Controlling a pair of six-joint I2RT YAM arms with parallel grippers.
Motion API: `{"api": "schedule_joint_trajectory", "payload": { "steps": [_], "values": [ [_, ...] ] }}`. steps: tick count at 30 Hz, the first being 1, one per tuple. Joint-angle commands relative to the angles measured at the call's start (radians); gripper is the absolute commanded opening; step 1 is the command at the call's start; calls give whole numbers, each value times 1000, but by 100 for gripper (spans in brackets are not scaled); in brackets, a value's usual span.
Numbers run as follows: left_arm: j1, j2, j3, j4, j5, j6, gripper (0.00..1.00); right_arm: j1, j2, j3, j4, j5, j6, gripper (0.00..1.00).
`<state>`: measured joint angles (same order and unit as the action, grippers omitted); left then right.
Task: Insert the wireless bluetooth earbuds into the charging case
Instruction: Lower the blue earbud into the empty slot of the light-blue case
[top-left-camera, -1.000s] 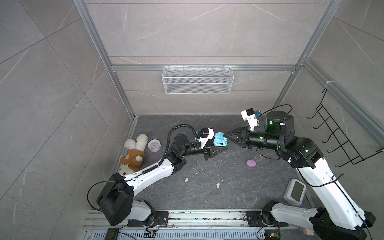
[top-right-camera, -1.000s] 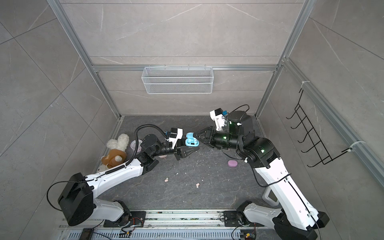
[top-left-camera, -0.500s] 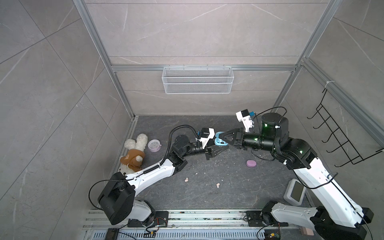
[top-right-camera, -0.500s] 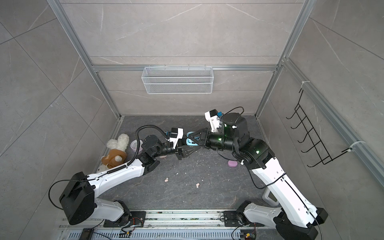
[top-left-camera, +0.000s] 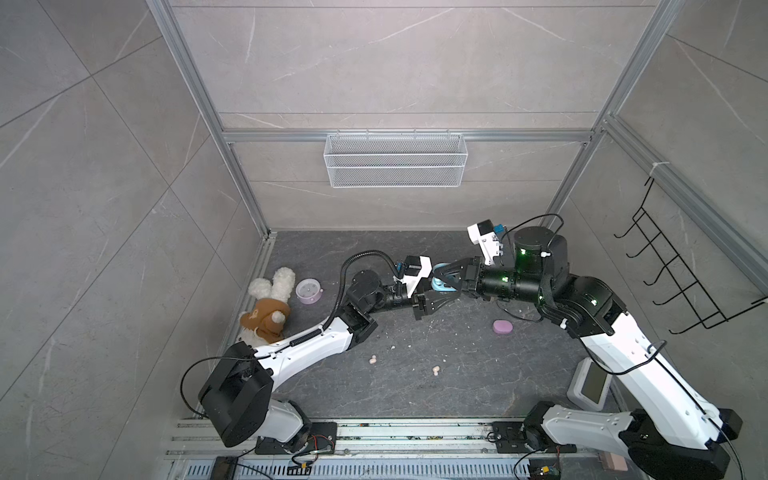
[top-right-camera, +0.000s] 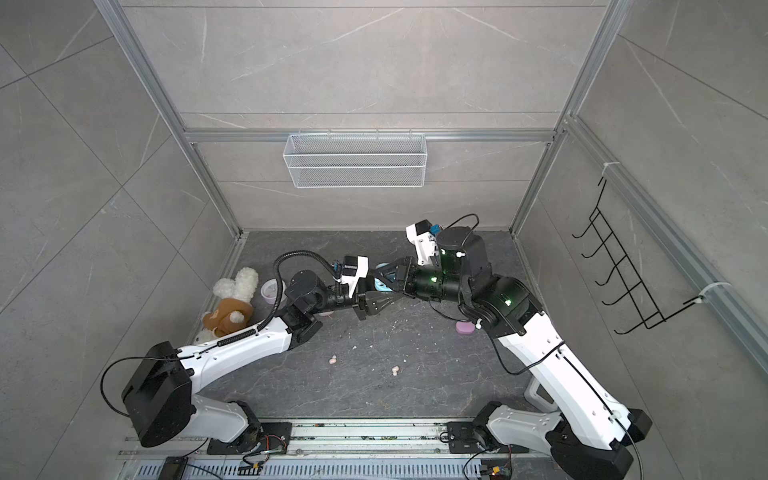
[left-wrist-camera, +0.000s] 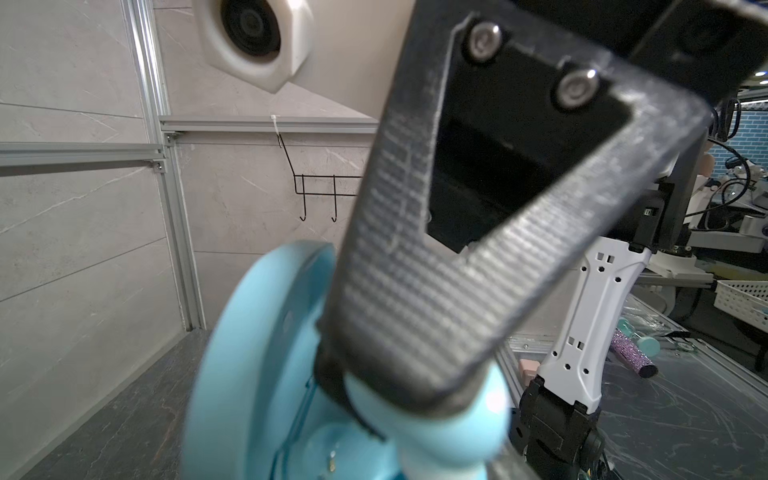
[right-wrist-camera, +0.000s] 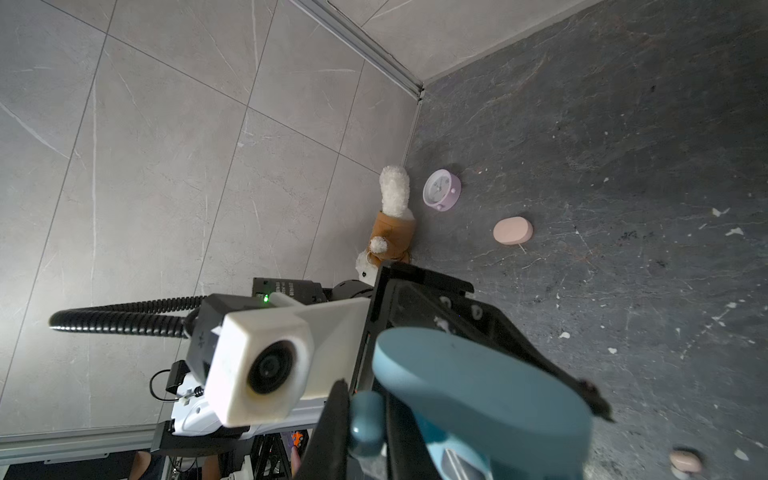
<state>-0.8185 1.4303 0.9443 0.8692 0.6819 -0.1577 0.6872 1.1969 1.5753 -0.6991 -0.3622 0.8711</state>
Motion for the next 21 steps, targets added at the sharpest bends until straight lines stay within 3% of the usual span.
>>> {"api": "schedule_joint_trajectory", "payload": {
  "steps": [1,21],
  "values": [
    [-5,-22,34,69,-6,-13,29,7,6,-8,-6,20,-21,16],
    [-7,-37,37,66,0,-16,29,16,7,-5,-55,56,-38,15]
  ]
}}
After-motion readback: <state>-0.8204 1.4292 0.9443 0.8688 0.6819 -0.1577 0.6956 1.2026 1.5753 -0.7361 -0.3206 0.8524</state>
